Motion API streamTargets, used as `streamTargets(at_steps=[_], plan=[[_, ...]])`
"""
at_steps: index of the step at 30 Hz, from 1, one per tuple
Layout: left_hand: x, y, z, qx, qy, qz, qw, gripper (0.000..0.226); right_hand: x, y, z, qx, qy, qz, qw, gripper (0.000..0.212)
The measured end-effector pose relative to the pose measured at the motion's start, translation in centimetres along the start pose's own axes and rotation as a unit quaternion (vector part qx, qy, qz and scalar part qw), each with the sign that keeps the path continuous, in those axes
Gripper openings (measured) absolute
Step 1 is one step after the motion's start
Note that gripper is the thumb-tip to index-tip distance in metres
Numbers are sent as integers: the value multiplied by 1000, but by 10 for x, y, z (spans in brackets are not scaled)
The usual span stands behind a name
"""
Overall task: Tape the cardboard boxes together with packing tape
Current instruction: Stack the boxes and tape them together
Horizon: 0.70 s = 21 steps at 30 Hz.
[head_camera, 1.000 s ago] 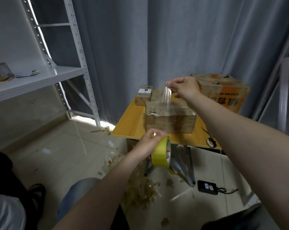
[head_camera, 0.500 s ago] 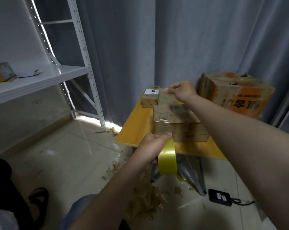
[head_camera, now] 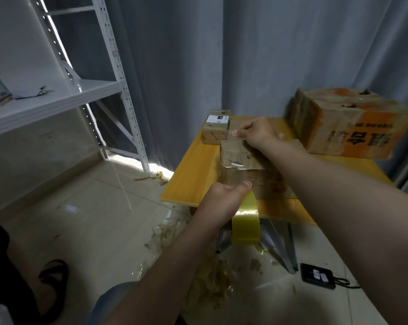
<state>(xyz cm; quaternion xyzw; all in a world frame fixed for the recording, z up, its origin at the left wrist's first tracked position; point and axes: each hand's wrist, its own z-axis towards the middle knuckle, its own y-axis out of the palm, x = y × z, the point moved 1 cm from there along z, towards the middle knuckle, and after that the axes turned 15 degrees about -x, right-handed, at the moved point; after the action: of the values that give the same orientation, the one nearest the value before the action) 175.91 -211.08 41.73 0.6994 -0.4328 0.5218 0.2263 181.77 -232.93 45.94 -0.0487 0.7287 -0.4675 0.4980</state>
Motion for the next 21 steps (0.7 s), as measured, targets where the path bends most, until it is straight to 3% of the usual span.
streamTargets(at_steps=[6, 11, 14, 17, 21], plan=[[-4, -1, 3, -3, 4, -4, 1000, 53, 0, 6, 1, 29, 27, -96, 995, 29], [-5, -1, 3, -10, -1, -11, 1000, 47, -2, 8, -5, 38, 26, -162, 986, 48], [-6, -2, 3, -13, 2, -12, 1000, 35, -4, 9, -10, 68, -92, -146, 983, 42], [-6, -2, 3, -9, 2, -19, 1000, 25, -6, 13, -13, 17, -195, -150, 969, 25], [-9, 0, 3, 3, -3, -8, 1000, 34, -8, 16, -13, -55, -162, -204, 964, 39]])
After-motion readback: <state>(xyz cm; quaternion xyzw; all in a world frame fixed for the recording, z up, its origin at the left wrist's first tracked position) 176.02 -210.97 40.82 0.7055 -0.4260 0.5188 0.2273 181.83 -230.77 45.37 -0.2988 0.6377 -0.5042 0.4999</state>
